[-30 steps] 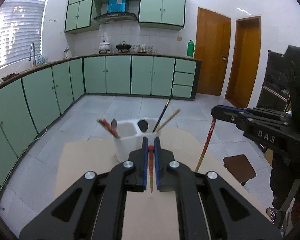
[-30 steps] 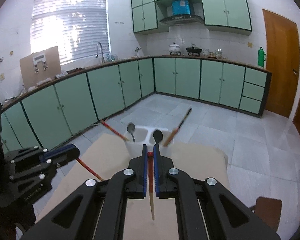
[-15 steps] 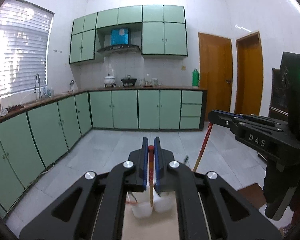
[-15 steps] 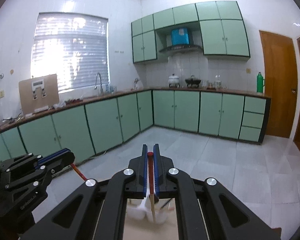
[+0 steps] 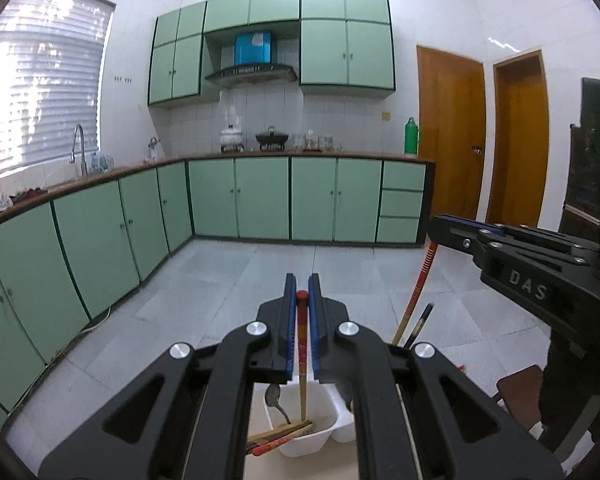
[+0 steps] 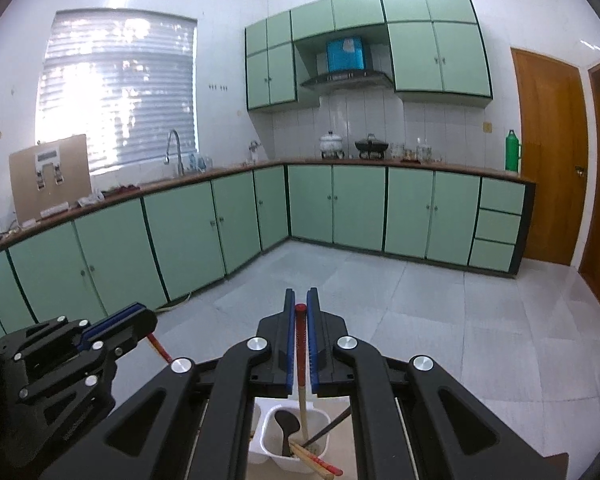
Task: Organize utensils
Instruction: 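Open both grippers and withdraw them from the caddy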
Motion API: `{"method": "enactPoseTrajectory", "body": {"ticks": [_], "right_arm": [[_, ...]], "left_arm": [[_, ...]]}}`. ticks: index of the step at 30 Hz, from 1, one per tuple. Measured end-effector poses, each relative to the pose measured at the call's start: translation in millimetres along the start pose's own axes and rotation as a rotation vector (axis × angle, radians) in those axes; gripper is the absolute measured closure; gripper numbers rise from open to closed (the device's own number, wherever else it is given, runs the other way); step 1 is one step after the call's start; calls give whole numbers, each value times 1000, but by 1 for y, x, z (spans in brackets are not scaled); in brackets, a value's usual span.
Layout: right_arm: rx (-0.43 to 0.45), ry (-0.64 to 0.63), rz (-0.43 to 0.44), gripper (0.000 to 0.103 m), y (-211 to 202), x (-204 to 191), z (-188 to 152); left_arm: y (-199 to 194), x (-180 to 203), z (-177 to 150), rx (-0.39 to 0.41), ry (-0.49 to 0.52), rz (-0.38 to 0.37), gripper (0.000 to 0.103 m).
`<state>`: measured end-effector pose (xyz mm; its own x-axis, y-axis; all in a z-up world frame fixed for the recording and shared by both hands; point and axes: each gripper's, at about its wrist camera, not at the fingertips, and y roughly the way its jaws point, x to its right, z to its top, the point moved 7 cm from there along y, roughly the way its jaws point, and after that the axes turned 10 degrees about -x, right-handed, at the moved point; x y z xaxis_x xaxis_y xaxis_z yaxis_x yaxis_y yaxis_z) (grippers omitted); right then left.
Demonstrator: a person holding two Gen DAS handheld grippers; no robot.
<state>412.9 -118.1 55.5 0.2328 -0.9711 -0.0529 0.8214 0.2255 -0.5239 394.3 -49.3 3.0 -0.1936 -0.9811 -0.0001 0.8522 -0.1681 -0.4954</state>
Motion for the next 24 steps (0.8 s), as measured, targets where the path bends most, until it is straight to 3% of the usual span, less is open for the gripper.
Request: {"method": "enactPoseTrajectory", "body": {"ticks": [6, 9, 12, 14, 22, 24], "right_arm": [[-103, 11, 1, 97, 27, 4, -27], [-134, 29, 3, 91, 28, 12, -40], [-127, 55, -13, 78, 18, 23, -47], [-117, 76, -25, 68, 6, 31, -51], [-86, 116, -63, 32, -50, 48, -81], [-79, 117, -69, 24, -63, 47, -93]], "left_arm": [[22, -10, -21, -72, -15, -5, 96], [21, -13, -26, -82, -20, -2, 96], [9, -16, -29, -73, -23, -3, 89], [1, -16, -29, -64, -20, 9, 77], [-49, -18, -49, -39, -49, 28, 47], [-62, -16, -65, -47, -77, 18, 47]]}}
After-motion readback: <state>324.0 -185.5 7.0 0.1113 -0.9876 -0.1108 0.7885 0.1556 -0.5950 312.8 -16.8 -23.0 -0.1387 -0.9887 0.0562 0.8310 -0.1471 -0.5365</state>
